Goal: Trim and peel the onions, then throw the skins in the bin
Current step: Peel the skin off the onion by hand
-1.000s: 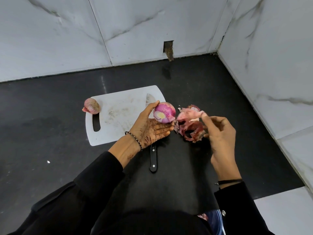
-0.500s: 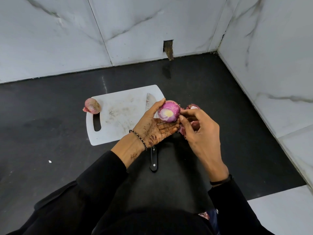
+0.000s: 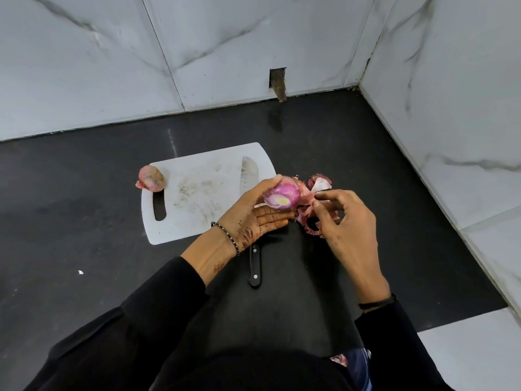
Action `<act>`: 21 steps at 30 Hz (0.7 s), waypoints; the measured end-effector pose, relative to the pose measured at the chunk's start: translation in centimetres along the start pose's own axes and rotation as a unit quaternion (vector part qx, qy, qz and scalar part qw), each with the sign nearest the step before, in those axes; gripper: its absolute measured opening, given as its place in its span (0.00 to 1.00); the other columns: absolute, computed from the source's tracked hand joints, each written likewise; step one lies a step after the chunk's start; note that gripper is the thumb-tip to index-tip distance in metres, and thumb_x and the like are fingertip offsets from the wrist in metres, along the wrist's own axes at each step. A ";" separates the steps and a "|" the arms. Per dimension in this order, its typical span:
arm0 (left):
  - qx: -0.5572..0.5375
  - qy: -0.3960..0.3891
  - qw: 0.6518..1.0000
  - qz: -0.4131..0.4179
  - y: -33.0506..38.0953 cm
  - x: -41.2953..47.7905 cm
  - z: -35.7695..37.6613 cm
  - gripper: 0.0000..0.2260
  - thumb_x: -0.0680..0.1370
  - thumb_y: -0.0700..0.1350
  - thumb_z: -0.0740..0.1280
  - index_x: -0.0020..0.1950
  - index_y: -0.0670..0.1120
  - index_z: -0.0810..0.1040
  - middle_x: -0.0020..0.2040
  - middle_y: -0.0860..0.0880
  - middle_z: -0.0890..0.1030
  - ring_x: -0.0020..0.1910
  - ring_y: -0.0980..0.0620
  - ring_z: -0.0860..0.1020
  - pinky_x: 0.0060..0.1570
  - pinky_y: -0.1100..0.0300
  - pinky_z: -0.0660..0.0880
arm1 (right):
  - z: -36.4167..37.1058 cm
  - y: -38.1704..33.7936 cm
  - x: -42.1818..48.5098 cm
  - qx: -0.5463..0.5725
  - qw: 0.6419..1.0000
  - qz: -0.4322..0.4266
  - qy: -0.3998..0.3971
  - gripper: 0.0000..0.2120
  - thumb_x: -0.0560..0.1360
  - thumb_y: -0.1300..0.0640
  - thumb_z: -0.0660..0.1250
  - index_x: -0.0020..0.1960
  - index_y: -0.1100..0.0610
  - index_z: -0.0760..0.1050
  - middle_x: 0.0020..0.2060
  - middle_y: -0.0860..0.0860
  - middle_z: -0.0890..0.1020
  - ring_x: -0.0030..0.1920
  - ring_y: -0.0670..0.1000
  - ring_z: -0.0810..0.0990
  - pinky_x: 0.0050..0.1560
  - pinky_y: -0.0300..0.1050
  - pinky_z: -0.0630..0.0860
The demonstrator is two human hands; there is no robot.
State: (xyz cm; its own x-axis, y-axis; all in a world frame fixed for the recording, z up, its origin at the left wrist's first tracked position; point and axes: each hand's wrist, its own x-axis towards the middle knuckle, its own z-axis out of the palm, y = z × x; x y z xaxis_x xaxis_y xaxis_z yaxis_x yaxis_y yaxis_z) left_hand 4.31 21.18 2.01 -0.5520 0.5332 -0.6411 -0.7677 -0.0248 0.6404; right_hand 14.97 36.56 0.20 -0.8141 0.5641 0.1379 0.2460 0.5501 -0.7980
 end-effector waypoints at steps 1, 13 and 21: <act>0.026 -0.001 0.999 0.023 -0.1 -0.1 -0.1 0.22 0.72 0.54 0.72 0.61 0.43 0.76 0.55 0.38 0.83 0.55 0.43 0.83 0.57 0.52 0.79 | -0.1 -0.1 -0.1 0.008 1.000 0.006 -0.002 0.06 0.79 0.58 0.71 0.55 0.51 0.82 0.52 0.45 0.82 0.49 0.38 0.80 0.47 0.26 0.72; 0.307 0.005 0.885 0.349 -0.8 -1.8 -1.7 0.29 0.63 0.42 0.82 0.60 0.48 0.76 0.57 0.53 0.79 0.57 0.53 0.79 0.52 0.60 0.79 | -1.5 -3.2 -1.1 0.142 0.989 -0.001 -0.041 0.05 0.79 0.59 0.71 0.52 0.49 0.81 0.45 0.43 0.84 0.47 0.44 0.83 0.47 0.36 0.80; 0.377 0.005 0.830 0.411 -1.3 -2.4 -1.8 0.32 0.62 0.43 0.82 0.63 0.47 0.73 0.59 0.52 0.74 0.60 0.51 0.74 0.54 0.61 0.78 | -2.2 -3.9 -1.8 0.172 0.980 -0.056 -0.078 0.05 0.78 0.58 0.71 0.54 0.52 0.82 0.46 0.45 0.83 0.48 0.49 0.83 0.46 0.39 0.80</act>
State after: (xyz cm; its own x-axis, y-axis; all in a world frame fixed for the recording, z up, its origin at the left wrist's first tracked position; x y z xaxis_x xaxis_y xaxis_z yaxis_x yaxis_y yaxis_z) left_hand 6.03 18.39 1.97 -0.7938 0.5912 0.1424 0.2898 0.1619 0.9433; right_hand 16.66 34.75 4.33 -0.9027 0.3969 0.1660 -0.0199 0.3470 -0.9376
